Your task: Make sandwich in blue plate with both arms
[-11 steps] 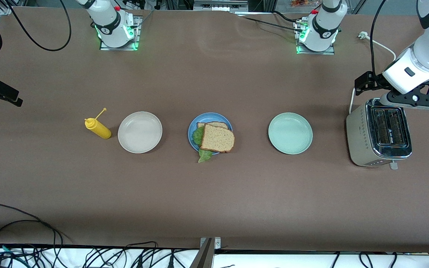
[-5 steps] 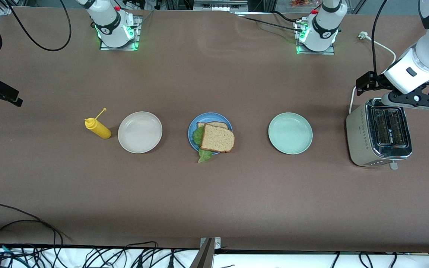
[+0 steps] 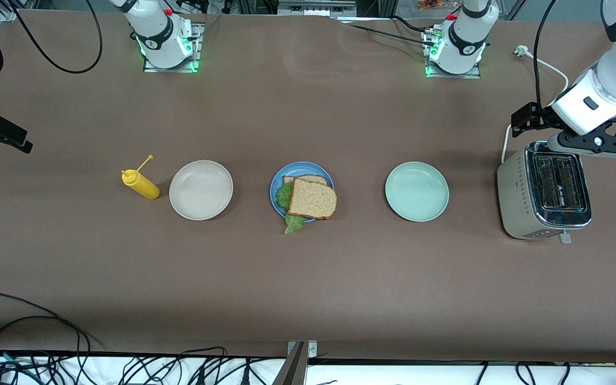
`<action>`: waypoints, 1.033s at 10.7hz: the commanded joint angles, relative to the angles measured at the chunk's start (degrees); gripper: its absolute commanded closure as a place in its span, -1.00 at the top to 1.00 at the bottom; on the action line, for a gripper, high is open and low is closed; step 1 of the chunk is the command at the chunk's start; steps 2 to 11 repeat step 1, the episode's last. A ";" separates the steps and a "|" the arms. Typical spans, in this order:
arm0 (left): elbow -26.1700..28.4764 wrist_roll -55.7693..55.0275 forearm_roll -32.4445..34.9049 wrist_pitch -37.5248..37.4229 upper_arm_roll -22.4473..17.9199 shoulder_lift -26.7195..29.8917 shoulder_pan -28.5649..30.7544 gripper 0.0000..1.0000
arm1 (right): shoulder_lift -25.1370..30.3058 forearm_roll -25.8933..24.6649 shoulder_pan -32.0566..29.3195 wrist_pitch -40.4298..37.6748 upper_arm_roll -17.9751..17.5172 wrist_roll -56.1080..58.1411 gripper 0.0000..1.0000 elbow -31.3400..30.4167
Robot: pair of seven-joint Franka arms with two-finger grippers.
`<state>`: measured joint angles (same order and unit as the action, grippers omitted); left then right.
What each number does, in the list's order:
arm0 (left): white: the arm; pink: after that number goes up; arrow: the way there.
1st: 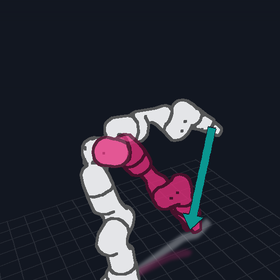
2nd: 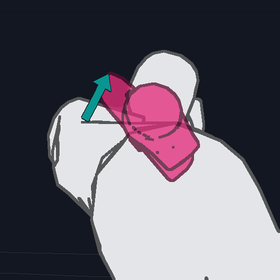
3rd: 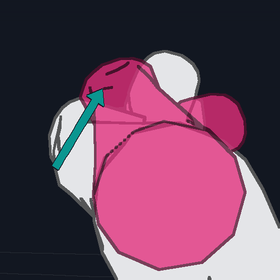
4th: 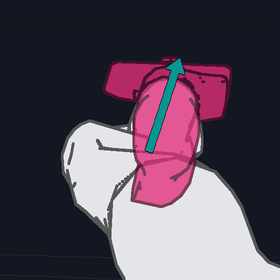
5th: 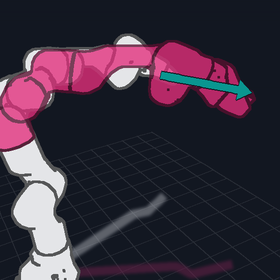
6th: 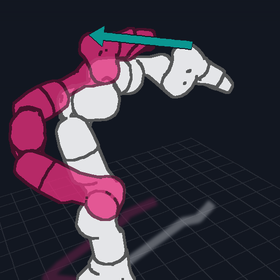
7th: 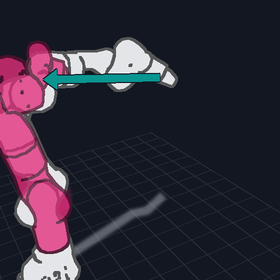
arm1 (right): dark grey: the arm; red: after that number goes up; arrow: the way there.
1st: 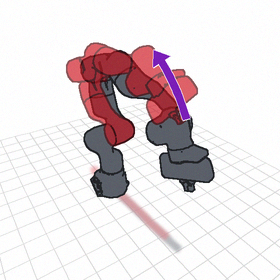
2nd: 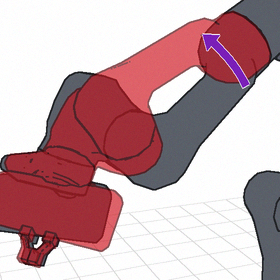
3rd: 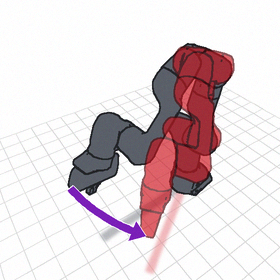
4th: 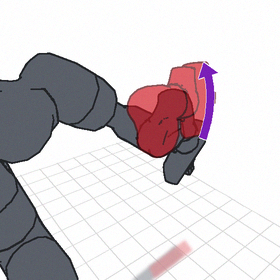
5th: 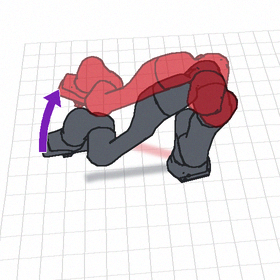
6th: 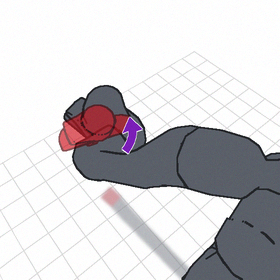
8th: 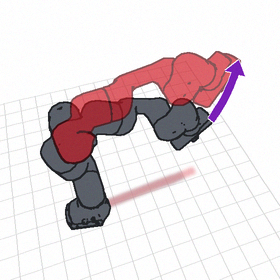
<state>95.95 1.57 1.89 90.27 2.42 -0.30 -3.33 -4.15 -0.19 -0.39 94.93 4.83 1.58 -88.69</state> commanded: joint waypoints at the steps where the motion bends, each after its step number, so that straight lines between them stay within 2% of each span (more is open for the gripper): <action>1: 0.73 1.60 -0.74 0.52 -0.22 0.92 0.08 1.00 | -0.51 -0.87 0.30 -0.53 0.10 -0.35 1.00 1.42; 11: 0.73 1.60 -0.74 0.52 -0.22 0.92 0.08 1.00 | -0.51 -0.87 0.30 -0.53 0.10 -0.35 1.00 1.42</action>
